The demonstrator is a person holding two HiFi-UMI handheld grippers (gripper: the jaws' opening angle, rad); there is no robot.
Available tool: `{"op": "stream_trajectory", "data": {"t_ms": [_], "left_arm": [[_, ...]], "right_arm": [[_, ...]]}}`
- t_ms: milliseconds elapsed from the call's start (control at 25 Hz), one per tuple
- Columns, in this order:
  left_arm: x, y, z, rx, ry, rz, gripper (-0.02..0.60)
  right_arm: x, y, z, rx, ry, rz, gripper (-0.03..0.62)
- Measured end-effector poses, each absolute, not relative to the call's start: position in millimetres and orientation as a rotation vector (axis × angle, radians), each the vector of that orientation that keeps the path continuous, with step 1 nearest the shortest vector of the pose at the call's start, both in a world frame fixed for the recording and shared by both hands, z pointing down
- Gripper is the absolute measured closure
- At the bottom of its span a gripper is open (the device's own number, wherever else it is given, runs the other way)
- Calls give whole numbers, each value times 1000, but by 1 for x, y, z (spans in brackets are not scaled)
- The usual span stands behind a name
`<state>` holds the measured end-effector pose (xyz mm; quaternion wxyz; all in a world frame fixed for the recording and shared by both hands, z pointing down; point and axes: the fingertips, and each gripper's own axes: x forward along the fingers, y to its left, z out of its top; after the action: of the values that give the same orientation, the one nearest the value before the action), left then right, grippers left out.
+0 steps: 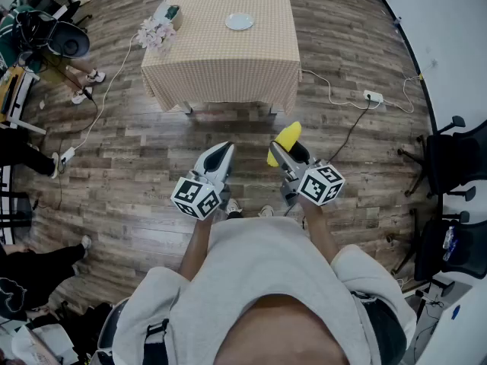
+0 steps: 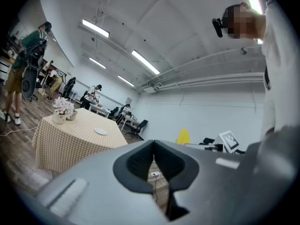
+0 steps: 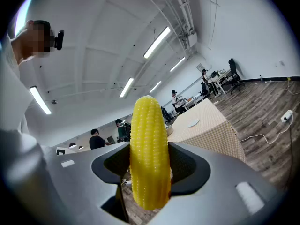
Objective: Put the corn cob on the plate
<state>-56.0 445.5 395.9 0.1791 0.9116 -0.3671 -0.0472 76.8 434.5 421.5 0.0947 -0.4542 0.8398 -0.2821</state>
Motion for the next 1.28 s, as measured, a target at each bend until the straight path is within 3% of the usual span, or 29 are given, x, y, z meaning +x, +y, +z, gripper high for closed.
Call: {"op": "stream_trajectory", "data": {"t_ms": [1280], "left_arm": [[17, 465, 404, 2585, -1104, -96, 574]], "right_arm": [[126, 457, 427, -1193, 2587, -812, 345]]}}
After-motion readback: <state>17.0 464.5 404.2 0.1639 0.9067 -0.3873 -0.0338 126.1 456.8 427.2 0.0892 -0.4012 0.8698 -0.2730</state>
